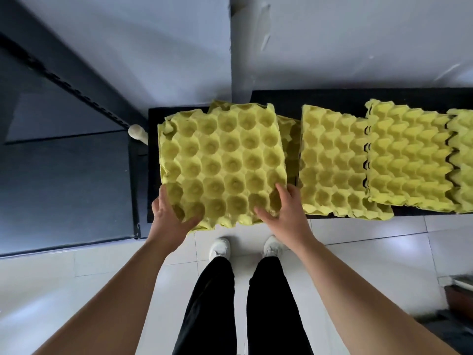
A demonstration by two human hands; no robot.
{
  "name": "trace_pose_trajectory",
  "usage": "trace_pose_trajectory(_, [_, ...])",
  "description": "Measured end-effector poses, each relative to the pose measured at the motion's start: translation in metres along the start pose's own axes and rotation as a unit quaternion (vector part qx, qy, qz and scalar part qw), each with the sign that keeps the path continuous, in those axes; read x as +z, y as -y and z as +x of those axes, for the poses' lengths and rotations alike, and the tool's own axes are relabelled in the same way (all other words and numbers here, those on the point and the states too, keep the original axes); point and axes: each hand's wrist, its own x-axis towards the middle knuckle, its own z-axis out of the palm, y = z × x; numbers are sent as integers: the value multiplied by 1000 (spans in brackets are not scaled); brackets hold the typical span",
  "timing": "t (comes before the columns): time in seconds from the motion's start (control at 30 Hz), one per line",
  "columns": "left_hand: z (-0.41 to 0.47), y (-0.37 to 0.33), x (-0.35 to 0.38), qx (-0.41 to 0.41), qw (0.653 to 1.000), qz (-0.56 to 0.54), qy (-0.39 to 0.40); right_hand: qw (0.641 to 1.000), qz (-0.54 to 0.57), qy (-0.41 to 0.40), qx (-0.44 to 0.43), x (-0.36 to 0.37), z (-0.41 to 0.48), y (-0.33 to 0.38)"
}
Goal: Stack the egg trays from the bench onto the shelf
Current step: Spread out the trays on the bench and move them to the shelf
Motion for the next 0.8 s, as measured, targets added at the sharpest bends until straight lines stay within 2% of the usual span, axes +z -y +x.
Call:
trace_pose_trajectory(0.07, [6, 6, 2, 1, 1000, 20, 5, 1000, 5, 24, 19, 6, 1, 0])
trace_pose_trajectory(0.17, [12, 14, 5, 2, 997, 71, -38, 998, 14, 38, 51, 12, 6, -2])
trace_pose_trajectory(0.3, [15, 26, -2, -1, 999, -40, 24, 996, 25, 29, 78, 16, 14, -3])
trace_pose_trajectory(0.5, [2, 26, -9, 49, 999, -16, -8, 997, 37, -25, 59, 17, 12, 6])
trace_pose_trajectory(0.63, [-6, 21, -9, 75, 997, 13, -21, 999, 0, -23, 47, 16, 11, 10])
trace_pose_trajectory(0.8, [-12, 18, -7, 75, 996, 0, -36, 998, -44, -23, 34, 20, 8, 10])
